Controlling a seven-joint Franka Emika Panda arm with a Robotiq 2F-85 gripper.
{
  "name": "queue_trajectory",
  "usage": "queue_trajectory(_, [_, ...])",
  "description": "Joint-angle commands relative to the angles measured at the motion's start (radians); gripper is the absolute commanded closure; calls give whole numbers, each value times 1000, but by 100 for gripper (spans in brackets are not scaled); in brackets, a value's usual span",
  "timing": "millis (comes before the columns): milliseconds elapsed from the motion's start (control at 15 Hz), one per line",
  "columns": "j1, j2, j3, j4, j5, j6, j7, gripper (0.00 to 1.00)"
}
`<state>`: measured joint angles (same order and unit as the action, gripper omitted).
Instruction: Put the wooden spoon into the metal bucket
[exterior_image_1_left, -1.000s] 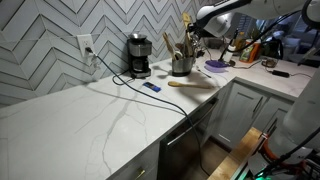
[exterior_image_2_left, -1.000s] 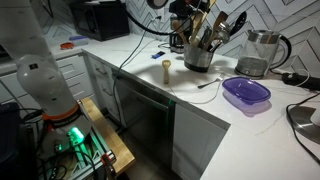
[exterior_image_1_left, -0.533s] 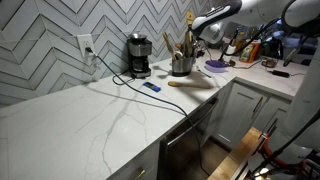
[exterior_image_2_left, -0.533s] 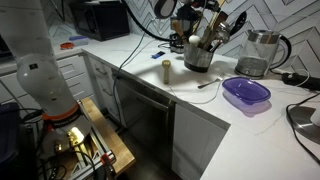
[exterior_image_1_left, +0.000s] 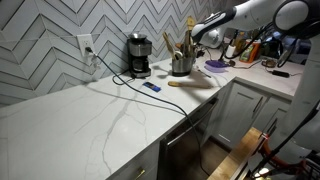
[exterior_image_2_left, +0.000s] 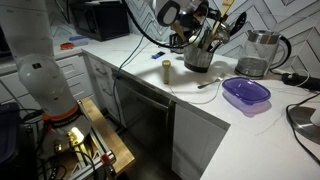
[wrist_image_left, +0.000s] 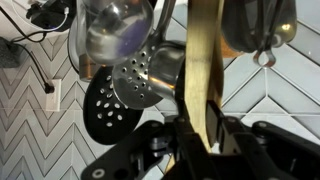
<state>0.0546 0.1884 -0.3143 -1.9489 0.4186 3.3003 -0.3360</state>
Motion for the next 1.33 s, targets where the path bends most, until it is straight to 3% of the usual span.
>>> queue_trajectory(0, [86,-20,-89,-33,-1,-51,7,94])
queue_trajectory(733, [362,-46,-396,-72,-195,-266,147,94])
queue_trajectory(1267, [486,-88,-514,-72,-438,-410,290,94])
